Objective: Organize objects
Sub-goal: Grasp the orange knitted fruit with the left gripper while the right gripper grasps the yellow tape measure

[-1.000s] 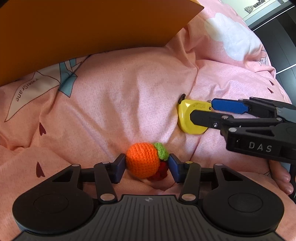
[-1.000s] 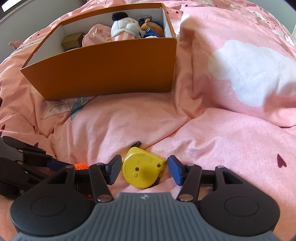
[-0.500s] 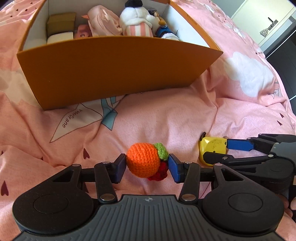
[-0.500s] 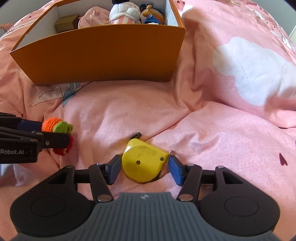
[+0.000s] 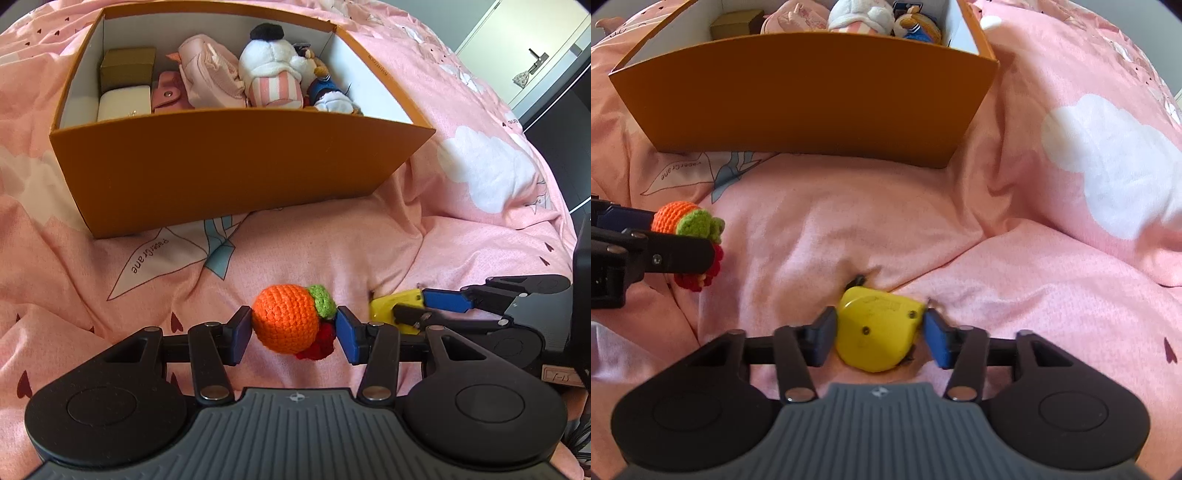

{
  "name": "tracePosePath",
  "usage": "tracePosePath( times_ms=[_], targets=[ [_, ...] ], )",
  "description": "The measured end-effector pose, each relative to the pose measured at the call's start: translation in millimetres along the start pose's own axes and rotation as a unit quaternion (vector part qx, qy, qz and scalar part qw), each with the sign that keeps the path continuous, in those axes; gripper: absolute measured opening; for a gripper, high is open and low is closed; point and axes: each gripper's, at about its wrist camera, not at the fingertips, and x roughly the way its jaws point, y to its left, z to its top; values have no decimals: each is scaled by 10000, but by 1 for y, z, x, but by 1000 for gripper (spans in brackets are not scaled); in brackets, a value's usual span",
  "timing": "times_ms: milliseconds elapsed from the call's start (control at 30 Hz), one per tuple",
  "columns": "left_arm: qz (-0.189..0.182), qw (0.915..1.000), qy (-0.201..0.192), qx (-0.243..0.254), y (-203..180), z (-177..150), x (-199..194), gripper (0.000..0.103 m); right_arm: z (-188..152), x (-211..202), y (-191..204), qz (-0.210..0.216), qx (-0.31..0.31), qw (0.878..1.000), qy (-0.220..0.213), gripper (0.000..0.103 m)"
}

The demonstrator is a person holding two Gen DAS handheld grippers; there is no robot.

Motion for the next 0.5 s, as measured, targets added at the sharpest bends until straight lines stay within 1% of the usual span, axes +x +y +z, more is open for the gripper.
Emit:
tracePosePath(
  times_ms=[67,133,167,200,233,267,300,433,467,500],
  targets=[
    [-37,10000,-54,30,-1,1,-4,56,2,-8,-6,93,70,9999,-94,23],
    [-65,9999,-83,47,-3,3,-5,56,3,-9,-10,121,111,9998,-56,21],
    [-72,9999,-89,55,-3,3,-6,56,3,-8,-11,122,129,9998,-10,23],
    [-73,9999,-80,67,-4,3,-6,56,3,-6,-11,159,150,9997,67,30],
    [-69,9999,-65,72,-4,2,-5,56,3,-5,-11,204,176,9996,118,33],
    [-55,10000,-43,70,-4,2,-4,56,2,-4,-11,253,199,9994,159,41],
    [-46,10000,-27,67,-4,1,-3,56,0,-2,-8,297,201,9991,204,46],
    [-41,10000,-2,57,-3,1,-2,56,0,8,1,295,59,9991,293,56],
    [-37,10000,-10,58,-4,1,-2,56,1,11,3,270,22,9991,316,57],
    [-34,10000,-16,55,-3,1,-2,56,2,14,5,226,-18,9992,326,56]
  ],
)
